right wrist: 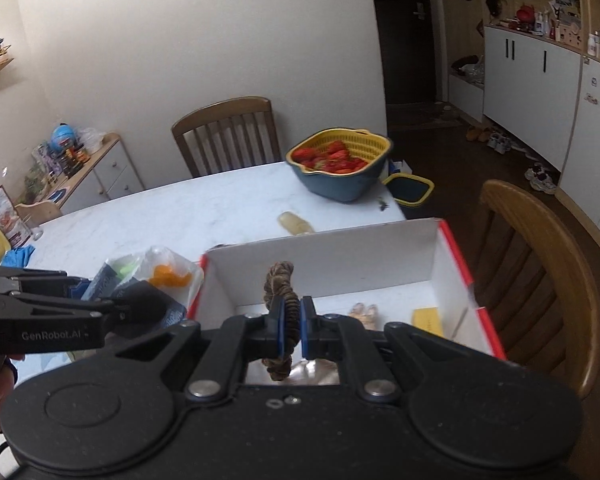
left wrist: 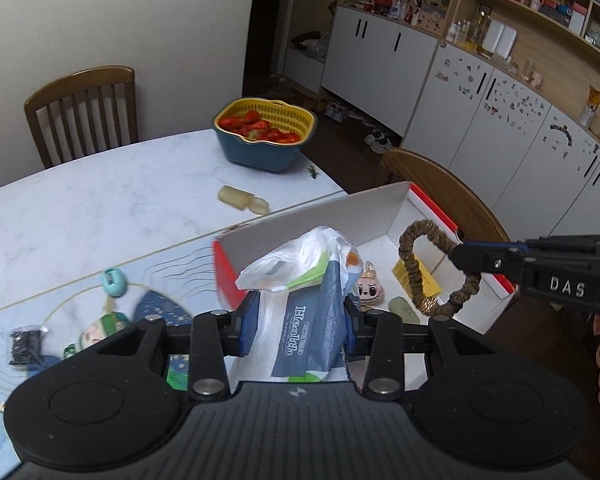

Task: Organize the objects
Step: 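Carry the wipe pack in left tool while right tool carries the bracelet to the shoebox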

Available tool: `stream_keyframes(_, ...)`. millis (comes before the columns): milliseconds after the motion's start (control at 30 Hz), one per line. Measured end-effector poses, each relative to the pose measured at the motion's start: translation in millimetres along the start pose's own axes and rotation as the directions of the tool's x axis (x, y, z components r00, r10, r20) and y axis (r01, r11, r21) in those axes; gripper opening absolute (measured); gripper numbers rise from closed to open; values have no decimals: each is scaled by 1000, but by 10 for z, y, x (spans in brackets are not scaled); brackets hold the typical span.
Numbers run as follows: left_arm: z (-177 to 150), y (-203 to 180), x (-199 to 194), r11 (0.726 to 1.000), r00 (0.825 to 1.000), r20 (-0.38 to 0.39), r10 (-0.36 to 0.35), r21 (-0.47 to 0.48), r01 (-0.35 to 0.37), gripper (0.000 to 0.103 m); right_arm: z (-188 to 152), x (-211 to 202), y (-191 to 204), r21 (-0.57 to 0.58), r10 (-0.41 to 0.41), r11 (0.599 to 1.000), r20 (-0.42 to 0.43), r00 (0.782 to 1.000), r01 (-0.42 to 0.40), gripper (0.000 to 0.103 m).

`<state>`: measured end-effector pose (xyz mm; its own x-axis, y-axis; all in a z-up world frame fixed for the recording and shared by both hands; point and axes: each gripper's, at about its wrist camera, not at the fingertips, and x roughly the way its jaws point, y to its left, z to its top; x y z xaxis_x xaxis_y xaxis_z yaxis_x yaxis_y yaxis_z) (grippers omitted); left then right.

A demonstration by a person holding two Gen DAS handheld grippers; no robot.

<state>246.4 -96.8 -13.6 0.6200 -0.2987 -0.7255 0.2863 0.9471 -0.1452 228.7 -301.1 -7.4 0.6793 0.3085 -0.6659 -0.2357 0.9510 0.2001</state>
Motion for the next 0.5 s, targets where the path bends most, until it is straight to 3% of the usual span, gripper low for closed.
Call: stream_keyframes(500,163,-374,764,998,996,-74,57,16,-56,39,-14,296,-545,26,-12,1000,-74,997,14,6)
